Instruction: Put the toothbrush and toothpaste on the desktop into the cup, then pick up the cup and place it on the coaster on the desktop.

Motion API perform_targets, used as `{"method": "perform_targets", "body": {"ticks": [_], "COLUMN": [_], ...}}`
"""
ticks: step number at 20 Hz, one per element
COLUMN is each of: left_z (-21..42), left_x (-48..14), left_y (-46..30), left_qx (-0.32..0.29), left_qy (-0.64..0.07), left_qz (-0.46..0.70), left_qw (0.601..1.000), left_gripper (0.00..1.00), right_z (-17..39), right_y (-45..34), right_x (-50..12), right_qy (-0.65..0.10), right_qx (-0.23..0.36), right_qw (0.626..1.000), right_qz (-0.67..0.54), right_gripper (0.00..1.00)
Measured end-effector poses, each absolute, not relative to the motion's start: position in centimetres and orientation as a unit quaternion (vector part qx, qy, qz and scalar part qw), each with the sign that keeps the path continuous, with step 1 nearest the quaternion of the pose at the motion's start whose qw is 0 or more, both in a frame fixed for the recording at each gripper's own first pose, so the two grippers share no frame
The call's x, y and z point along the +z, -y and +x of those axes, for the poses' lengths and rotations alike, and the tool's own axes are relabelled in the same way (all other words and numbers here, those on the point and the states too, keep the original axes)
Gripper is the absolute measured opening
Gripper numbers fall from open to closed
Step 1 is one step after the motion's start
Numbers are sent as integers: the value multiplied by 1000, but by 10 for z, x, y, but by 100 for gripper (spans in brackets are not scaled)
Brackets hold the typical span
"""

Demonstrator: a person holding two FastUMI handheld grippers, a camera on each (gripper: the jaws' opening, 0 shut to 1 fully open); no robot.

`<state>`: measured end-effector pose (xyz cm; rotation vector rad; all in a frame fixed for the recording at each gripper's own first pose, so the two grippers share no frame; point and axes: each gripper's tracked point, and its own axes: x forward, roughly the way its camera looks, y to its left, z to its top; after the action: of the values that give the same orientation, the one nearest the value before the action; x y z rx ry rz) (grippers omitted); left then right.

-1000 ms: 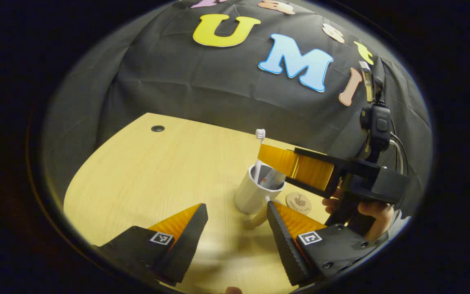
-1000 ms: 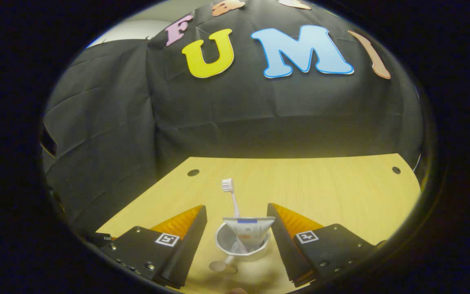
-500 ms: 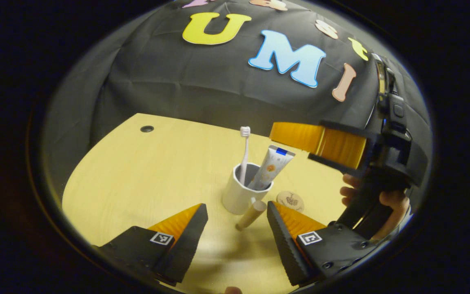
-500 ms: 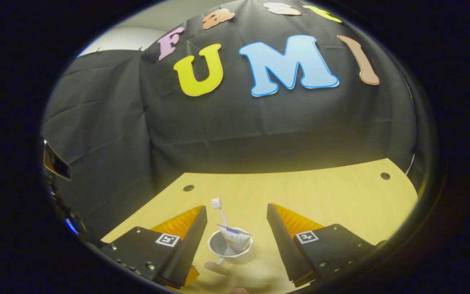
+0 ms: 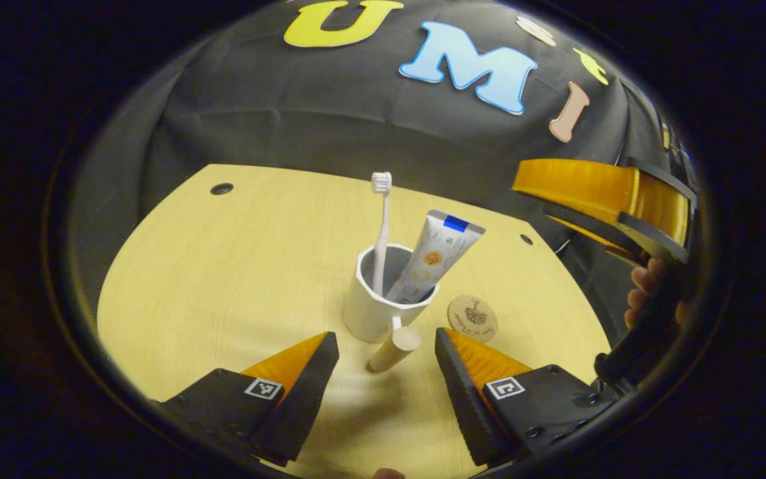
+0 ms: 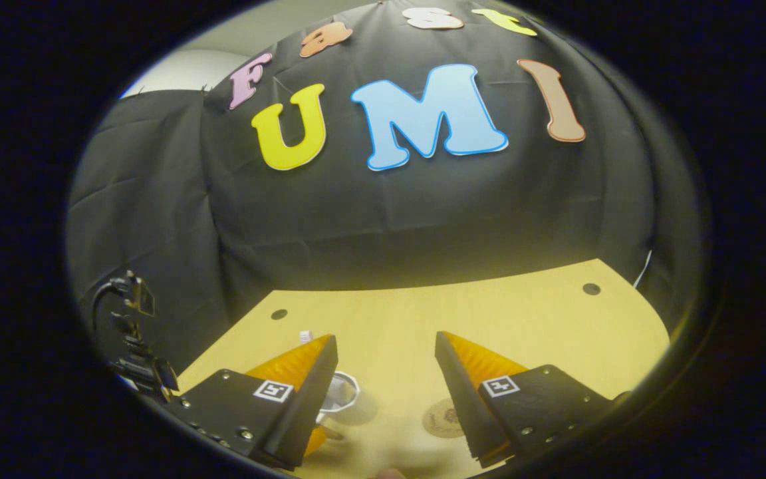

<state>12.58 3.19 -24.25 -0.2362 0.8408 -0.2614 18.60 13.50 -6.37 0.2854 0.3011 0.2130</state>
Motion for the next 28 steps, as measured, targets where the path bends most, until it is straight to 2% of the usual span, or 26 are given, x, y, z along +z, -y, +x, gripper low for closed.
{"method": "perform_targets", "body": {"ticks": [15, 19, 20, 23, 24, 25, 28], "left_z": [148, 150, 150, 147, 145, 143, 141], "left_x": [-299, -306, -308, -313, -314, -316, -315], "left_y": [-19, -19, -19, -20, -20, -19, -21], "left_qx": [-103, -100, -97, -89, -86, -80, -74], "left_qy": [-517, -527, -529, -536, -541, -545, -542], "left_qz": [-53, -35, -33, -33, -38, -41, -29], "left_qw": [848, 843, 842, 839, 836, 833, 837], "left_gripper": [94, 80, 79, 66, 71, 59, 43], "right_z": [175, 179, 179, 180, 180, 181, 180], "right_y": [-70, -61, -60, -57, -56, -56, -53], "right_x": [-99, -107, -109, -112, -113, -113, -117], "right_qy": [-180, -189, -192, -196, -197, -199, -203], "right_qx": [67, 63, 63, 64, 65, 66, 66], "right_qw": [978, 976, 976, 975, 975, 974, 974], "right_qz": [84, 87, 87, 85, 84, 83, 81], "right_gripper": [88, 88, 88, 88, 88, 88, 88]}}
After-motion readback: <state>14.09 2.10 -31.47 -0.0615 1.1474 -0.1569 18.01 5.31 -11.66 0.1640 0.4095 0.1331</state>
